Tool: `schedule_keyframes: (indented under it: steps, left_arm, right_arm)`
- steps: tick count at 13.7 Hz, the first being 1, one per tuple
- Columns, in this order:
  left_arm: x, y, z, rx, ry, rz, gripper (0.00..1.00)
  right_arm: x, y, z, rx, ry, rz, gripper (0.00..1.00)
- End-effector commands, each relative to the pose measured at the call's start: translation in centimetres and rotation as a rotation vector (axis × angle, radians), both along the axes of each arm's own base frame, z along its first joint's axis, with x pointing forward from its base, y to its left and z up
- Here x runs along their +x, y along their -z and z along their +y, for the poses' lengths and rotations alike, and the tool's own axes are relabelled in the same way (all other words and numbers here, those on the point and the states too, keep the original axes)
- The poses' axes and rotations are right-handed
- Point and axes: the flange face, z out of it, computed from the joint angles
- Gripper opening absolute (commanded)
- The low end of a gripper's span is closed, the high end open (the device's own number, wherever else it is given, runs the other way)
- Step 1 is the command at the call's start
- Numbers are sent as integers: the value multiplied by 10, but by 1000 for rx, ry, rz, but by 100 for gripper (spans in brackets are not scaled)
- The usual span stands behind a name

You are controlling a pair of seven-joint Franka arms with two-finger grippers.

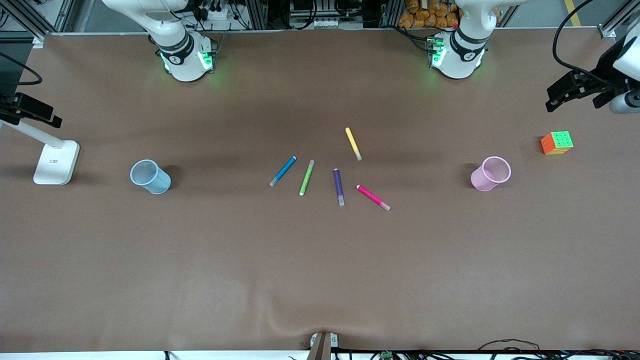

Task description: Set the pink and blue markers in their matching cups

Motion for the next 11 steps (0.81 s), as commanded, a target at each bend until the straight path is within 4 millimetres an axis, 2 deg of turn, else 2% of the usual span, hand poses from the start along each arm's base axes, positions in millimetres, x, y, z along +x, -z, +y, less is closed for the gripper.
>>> schedule_keyframes:
  steps: [1,7,11]
  left_arm:
    - [-3,-5,1,-2,1,-12,100]
    - [-1,-4,1,-9,-2,-4,100]
    - [-9,-5,0,-11,10,34,100]
  right_arm:
    - [1,-5,-3,-9,17,-5,100]
    - [1,-4,-4,-11,18,-3,100]
    - [1,-4,-4,-11,18,-3,100]
